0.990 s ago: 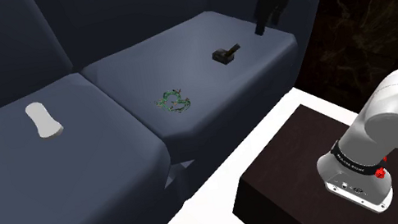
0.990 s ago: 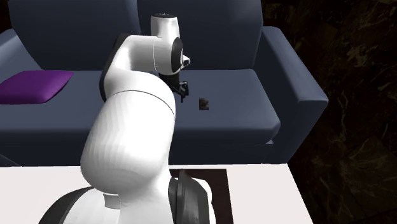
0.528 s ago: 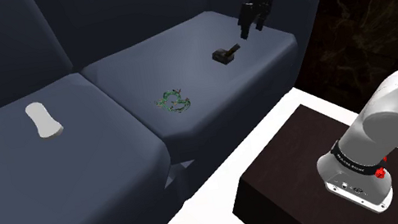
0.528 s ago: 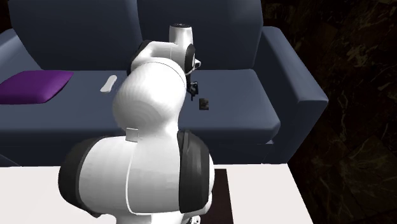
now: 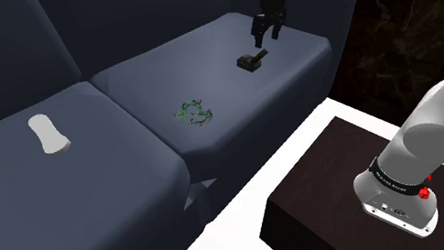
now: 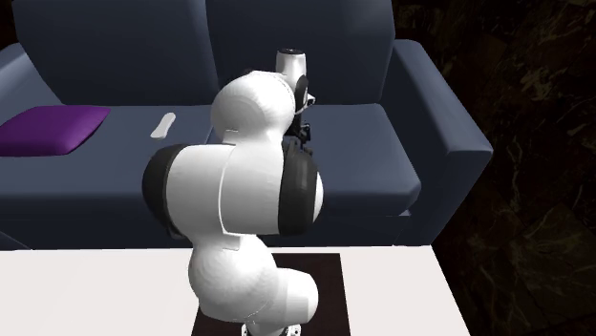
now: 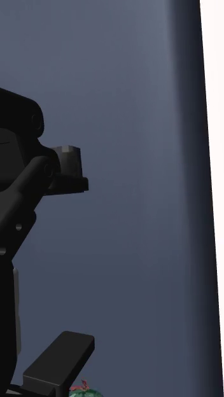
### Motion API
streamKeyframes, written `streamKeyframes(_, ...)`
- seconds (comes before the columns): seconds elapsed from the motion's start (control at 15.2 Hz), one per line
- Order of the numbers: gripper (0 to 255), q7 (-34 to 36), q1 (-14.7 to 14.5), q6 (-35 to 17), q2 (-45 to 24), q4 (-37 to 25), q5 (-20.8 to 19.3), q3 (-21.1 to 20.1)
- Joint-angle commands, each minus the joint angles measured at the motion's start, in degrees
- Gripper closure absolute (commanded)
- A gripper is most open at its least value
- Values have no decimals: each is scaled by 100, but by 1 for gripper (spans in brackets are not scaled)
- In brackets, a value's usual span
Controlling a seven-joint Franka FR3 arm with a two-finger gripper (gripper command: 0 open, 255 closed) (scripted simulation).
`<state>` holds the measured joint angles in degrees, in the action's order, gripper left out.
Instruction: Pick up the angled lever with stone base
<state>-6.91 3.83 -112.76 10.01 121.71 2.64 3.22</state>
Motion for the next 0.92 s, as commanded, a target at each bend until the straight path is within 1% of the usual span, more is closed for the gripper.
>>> streamKeyframes(0.0, 0, -80, 58, -95, -430, -308, 0, 77)
streamKeyframes(0.53, 0, -310, 277, -369, -2111, -1597, 107, 279)
streamKeyframes(0.59, 0, -323, 294, -373, -2219, -1694, 117, 287)
streamKeyframes(0.86, 0, -344, 296, -652, -2325, -1521, 138, 282)
